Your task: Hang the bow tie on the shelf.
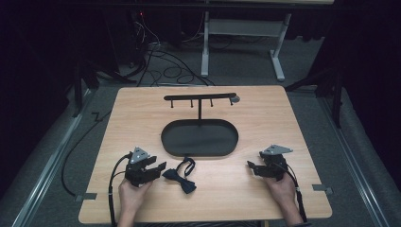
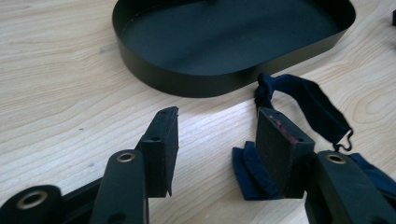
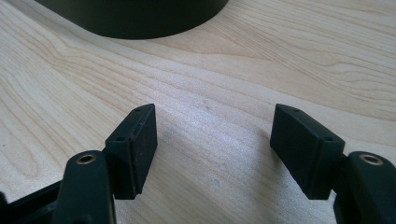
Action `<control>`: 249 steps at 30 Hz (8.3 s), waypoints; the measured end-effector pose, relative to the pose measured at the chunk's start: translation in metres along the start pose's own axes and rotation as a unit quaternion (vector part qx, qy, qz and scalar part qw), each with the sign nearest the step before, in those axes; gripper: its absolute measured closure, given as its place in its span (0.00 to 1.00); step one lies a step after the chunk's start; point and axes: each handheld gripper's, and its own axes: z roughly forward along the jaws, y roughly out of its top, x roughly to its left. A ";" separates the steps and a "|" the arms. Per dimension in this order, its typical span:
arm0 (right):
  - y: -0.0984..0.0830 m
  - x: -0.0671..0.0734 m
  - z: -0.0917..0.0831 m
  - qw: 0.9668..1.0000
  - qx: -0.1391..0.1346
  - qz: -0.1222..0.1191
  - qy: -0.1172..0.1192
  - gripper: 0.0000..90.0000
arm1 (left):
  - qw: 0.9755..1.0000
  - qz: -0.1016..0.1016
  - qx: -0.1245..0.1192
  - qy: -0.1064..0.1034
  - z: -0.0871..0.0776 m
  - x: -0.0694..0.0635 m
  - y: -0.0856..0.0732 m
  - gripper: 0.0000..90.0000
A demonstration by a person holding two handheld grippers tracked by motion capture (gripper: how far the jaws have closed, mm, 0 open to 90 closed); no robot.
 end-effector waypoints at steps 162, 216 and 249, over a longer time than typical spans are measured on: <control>0.000 0.000 0.000 1.000 0.000 -0.001 0.004 0.37 | 0.997 0.062 -0.045 -0.009 -0.029 -0.020 0.087 0.98; 0.000 0.000 0.000 1.000 0.000 -0.004 0.005 0.36 | 0.994 0.056 -0.072 0.060 -0.009 0.003 0.162 0.98; 0.000 0.000 0.000 1.000 0.000 -0.003 0.006 0.36 | 0.990 0.066 -0.055 0.107 0.012 0.007 0.170 0.96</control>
